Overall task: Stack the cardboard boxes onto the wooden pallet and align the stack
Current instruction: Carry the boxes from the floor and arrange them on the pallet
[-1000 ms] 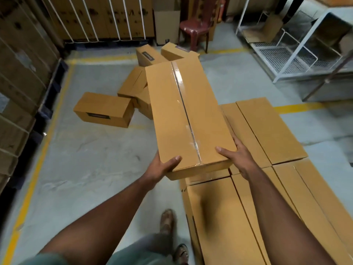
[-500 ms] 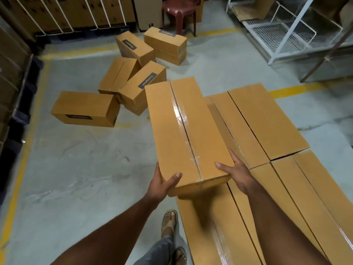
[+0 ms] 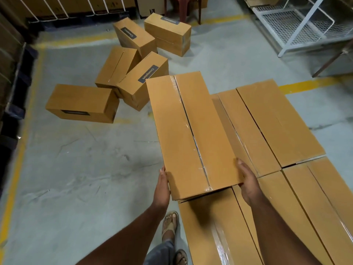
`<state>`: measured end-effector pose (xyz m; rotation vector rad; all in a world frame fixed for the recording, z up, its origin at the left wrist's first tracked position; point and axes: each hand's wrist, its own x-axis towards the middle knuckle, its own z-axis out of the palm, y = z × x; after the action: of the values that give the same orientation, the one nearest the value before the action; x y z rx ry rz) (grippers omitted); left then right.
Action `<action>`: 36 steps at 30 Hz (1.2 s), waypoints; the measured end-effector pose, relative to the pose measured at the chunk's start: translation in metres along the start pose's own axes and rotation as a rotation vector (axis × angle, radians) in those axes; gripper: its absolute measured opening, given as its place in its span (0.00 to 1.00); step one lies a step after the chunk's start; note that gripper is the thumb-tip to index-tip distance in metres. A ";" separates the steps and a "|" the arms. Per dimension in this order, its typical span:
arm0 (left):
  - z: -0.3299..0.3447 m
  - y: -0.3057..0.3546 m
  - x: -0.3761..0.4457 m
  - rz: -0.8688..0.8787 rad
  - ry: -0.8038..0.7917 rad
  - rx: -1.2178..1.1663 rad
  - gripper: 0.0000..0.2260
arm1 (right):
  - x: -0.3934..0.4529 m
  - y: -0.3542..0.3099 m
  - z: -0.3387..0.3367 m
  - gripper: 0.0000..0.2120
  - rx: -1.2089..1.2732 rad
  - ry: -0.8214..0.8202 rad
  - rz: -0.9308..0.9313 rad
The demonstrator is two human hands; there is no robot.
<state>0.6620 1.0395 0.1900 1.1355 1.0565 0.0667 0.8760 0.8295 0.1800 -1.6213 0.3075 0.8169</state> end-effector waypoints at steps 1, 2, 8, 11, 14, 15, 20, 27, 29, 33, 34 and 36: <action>0.000 0.000 0.005 -0.057 0.018 -0.060 0.33 | 0.002 0.003 -0.001 0.24 0.113 0.032 0.035; 0.000 -0.002 0.010 -0.127 0.035 -0.116 0.34 | 0.003 0.007 -0.002 0.24 0.204 0.056 0.066; -0.001 -0.026 0.037 -0.379 -0.018 -0.258 0.42 | 0.013 0.049 0.003 0.27 0.302 0.089 0.291; -0.001 -0.030 0.048 -0.423 -0.051 -0.329 0.41 | 0.022 0.063 -0.001 0.23 0.140 0.108 0.331; 0.002 -0.040 0.052 -0.438 -0.146 -0.412 0.39 | 0.026 0.071 -0.007 0.18 -0.004 0.114 0.299; 0.002 -0.044 0.052 -0.423 -0.170 -0.449 0.37 | 0.028 0.073 -0.009 0.17 -0.033 0.112 0.288; 0.002 -0.055 0.046 -0.345 -0.248 -0.502 0.27 | 0.034 0.080 -0.019 0.17 -0.050 0.164 0.288; 0.017 -0.061 0.036 -0.265 -0.169 -0.310 0.25 | 0.024 0.076 -0.004 0.18 0.225 0.143 0.311; 0.020 -0.061 0.034 -0.266 -0.183 -0.270 0.26 | 0.025 0.075 -0.001 0.20 0.242 0.179 0.305; 0.012 -0.074 0.032 -0.301 -0.166 -0.210 0.25 | 0.021 0.077 -0.001 0.20 0.245 0.206 0.316; 0.011 -0.078 0.032 -0.314 -0.162 -0.206 0.25 | 0.019 0.079 -0.002 0.20 0.246 0.208 0.325; 0.011 -0.081 0.032 -0.334 -0.148 -0.202 0.25 | 0.018 0.084 -0.005 0.20 0.268 0.208 0.341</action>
<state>0.6511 1.0111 0.1078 0.7598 1.0675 -0.1696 0.8389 0.8096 0.1053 -1.4195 0.8237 0.8213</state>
